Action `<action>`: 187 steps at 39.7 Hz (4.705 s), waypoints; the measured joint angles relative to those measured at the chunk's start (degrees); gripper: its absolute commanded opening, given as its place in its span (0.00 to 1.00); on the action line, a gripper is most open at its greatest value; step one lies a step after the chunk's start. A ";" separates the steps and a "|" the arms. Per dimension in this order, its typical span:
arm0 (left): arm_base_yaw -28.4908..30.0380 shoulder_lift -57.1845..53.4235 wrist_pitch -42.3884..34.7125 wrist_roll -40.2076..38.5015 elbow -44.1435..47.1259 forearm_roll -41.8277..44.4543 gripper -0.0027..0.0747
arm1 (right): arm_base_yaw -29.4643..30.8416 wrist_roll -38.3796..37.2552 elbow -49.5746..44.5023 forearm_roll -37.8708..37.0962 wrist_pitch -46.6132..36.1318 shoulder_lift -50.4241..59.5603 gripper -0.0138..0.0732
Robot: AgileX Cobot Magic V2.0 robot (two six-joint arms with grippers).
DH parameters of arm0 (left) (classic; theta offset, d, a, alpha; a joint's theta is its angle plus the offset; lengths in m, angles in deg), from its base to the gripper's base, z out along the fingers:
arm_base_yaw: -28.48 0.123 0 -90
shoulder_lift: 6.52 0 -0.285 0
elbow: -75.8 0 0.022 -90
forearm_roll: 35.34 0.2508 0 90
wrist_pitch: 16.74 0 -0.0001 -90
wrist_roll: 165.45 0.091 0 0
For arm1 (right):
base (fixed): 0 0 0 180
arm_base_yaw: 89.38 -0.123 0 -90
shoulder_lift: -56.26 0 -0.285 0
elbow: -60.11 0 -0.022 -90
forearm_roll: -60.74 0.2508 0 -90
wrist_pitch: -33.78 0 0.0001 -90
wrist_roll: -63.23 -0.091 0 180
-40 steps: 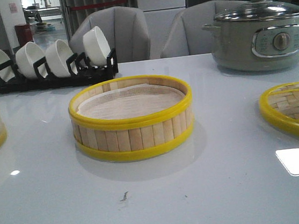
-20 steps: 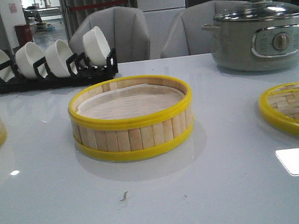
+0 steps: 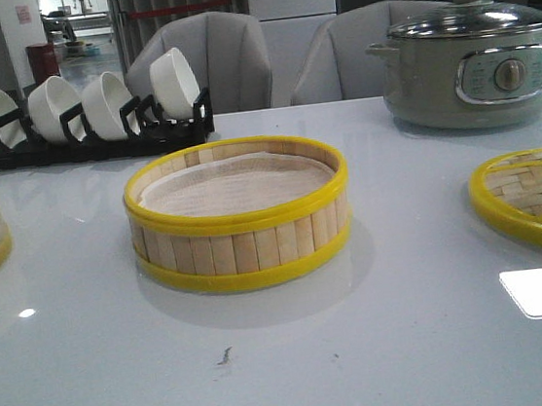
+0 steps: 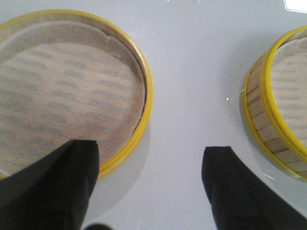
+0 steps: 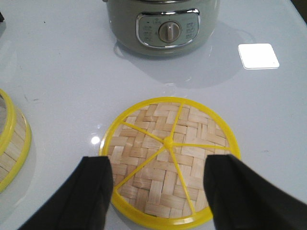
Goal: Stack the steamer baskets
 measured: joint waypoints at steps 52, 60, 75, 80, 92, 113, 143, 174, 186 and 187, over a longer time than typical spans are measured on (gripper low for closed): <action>0.00 35.54 -1.25 0.00 -18.41 -0.53 0.42 | 0.00 -0.09 0.00 0.22 0.58 0.00 0.76; -0.11 35.54 -1.15 0.00 -18.50 -0.88 0.17 | 0.00 -0.09 0.00 0.22 0.58 0.00 0.76; -7.40 35.54 5.97 0.10 -28.57 -0.37 0.15 | 0.00 -0.09 0.00 0.22 0.71 0.00 0.76; -13.19 35.54 8.77 0.10 -35.01 -0.63 0.15 | 0.00 -0.09 0.00 0.22 0.71 0.00 0.76; -28.89 35.44 10.23 1.04 -40.99 -0.63 0.15 | 0.00 -0.09 0.05 0.22 0.71 0.00 0.76; -39.82 39.53 10.63 2.54 -41.03 1.95 0.15 | 0.00 -0.12 0.05 0.22 0.71 0.00 0.76; -40.86 41.25 7.41 2.69 -41.50 0.10 0.15 | 0.00 -0.12 0.05 0.22 0.75 0.00 0.76; -41.19 41.52 6.39 2.94 -41.63 1.69 0.57 | 0.00 -0.12 0.05 0.22 0.75 0.00 0.76; -41.19 41.52 8.90 2.94 -46.58 1.94 0.54 | 0.00 -0.12 0.05 0.22 0.84 0.00 0.76; -41.19 41.52 9.30 2.94 -47.40 1.97 0.51 | 0.00 -0.12 0.05 0.22 0.84 0.00 0.76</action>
